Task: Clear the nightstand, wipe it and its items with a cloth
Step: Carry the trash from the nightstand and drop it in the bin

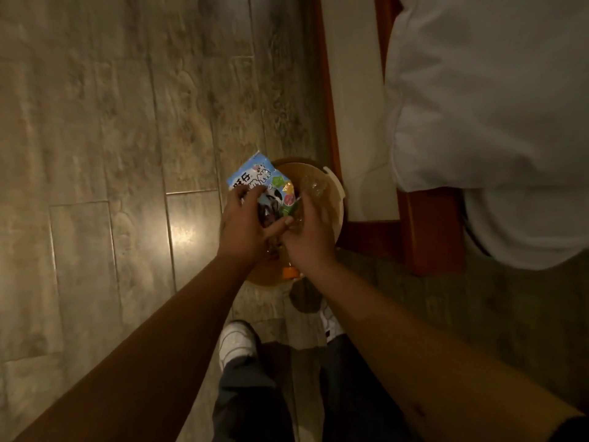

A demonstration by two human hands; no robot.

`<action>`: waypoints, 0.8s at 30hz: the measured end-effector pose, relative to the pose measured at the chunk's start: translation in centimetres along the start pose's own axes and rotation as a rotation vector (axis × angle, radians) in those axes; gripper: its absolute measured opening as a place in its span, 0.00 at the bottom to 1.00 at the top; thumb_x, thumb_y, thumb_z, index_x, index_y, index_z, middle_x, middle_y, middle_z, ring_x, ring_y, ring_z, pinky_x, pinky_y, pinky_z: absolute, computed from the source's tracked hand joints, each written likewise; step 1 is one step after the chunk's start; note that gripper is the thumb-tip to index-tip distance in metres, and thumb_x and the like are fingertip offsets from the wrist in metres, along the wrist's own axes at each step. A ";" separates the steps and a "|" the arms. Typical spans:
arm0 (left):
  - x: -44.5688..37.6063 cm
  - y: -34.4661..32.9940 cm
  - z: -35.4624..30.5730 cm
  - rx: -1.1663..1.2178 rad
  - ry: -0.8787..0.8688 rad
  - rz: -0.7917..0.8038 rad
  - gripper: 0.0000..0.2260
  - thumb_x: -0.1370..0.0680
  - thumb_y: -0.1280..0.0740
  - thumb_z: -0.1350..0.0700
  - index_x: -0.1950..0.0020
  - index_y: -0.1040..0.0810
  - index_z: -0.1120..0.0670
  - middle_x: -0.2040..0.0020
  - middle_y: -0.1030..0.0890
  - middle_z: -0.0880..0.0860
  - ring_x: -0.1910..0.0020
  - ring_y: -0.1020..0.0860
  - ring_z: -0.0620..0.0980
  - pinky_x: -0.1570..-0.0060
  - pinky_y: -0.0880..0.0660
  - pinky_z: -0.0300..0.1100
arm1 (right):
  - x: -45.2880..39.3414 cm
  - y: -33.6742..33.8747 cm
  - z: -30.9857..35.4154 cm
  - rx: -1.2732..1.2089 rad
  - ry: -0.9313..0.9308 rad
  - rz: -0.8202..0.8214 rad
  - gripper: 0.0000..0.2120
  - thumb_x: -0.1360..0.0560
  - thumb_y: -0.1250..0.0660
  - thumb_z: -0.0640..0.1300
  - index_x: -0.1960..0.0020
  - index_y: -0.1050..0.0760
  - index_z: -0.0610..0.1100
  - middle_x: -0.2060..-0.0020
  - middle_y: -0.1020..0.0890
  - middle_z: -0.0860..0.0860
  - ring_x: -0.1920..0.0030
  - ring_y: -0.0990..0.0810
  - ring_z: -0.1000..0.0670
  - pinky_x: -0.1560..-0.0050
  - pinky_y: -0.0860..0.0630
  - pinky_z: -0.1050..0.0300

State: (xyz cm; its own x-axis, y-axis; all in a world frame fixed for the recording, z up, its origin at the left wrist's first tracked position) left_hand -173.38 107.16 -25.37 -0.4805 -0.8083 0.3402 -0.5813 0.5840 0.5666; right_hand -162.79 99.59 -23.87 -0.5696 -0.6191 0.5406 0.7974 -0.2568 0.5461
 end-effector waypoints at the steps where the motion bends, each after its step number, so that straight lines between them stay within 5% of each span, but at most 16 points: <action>1: -0.1 -0.1 -0.1 -0.015 -0.005 0.006 0.31 0.30 0.25 0.46 0.31 0.29 0.57 0.33 0.33 0.60 0.34 0.31 0.56 0.37 0.29 0.47 | -0.1 0.2 0.0 0.017 0.006 0.000 0.34 0.25 0.33 0.48 0.23 0.45 0.53 0.26 0.39 0.45 0.28 0.38 0.43 0.33 0.33 0.48; 7: 0.2 -0.6 0.2 -0.129 -0.027 0.070 0.27 0.25 0.31 0.43 0.31 0.28 0.56 0.31 0.29 0.59 0.31 0.33 0.55 0.34 0.41 0.37 | 0.3 0.8 -0.6 0.012 0.014 0.030 0.33 0.24 0.34 0.47 0.23 0.44 0.51 0.25 0.42 0.46 0.28 0.38 0.44 0.34 0.34 0.51; 10: 0.5 -0.7 0.4 -0.113 0.025 0.132 0.28 0.25 0.34 0.38 0.30 0.29 0.51 0.29 0.29 0.53 0.32 0.30 0.52 0.34 0.32 0.48 | 0.6 1.0 -0.9 0.000 0.008 0.035 0.32 0.24 0.33 0.49 0.24 0.43 0.53 0.26 0.40 0.46 0.28 0.37 0.44 0.34 0.31 0.48; 14: 1.5 0.2 -0.7 -0.205 0.059 0.120 0.25 0.25 0.42 0.33 0.31 0.29 0.43 0.37 0.21 0.48 0.40 0.23 0.50 0.47 0.26 0.45 | 1.1 2.0 -0.6 0.040 0.010 0.035 0.33 0.26 0.32 0.49 0.25 0.43 0.55 0.28 0.36 0.47 0.30 0.34 0.44 0.36 0.30 0.48; 21: 4.2 5.6 -8.7 -0.333 -0.091 0.137 0.27 0.23 0.43 0.34 0.26 0.37 0.42 0.26 0.35 0.50 0.30 0.33 0.55 0.38 0.29 0.55 | 4.8 8.1 4.3 0.092 0.063 0.072 0.26 0.25 0.34 0.52 0.29 0.35 0.52 0.33 0.29 0.50 0.35 0.29 0.48 0.40 0.31 0.57; 24: 6.1 9.7 -14.6 -0.368 -0.103 0.134 0.29 0.24 0.43 0.33 0.25 0.41 0.40 0.23 0.40 0.53 0.26 0.40 0.58 0.34 0.34 0.57 | 7.8 12.7 8.4 0.055 0.106 0.077 0.21 0.24 0.36 0.50 0.32 0.31 0.50 0.36 0.25 0.50 0.36 0.27 0.49 0.36 0.29 0.51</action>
State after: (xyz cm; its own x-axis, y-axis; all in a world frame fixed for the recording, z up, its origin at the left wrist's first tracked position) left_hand -172.35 106.81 -6.85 -0.6103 -0.7040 0.3631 -0.2436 0.6030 0.7597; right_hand -158.77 97.74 -7.30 -0.4806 -0.7112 0.5131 0.8241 -0.1663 0.5414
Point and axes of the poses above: each hand's wrist, its own x-axis away from the middle knuckle, its own y-axis out of the back of the hand, z = x × y, the point moved 2 cm from there along -x, towards the middle knuckle
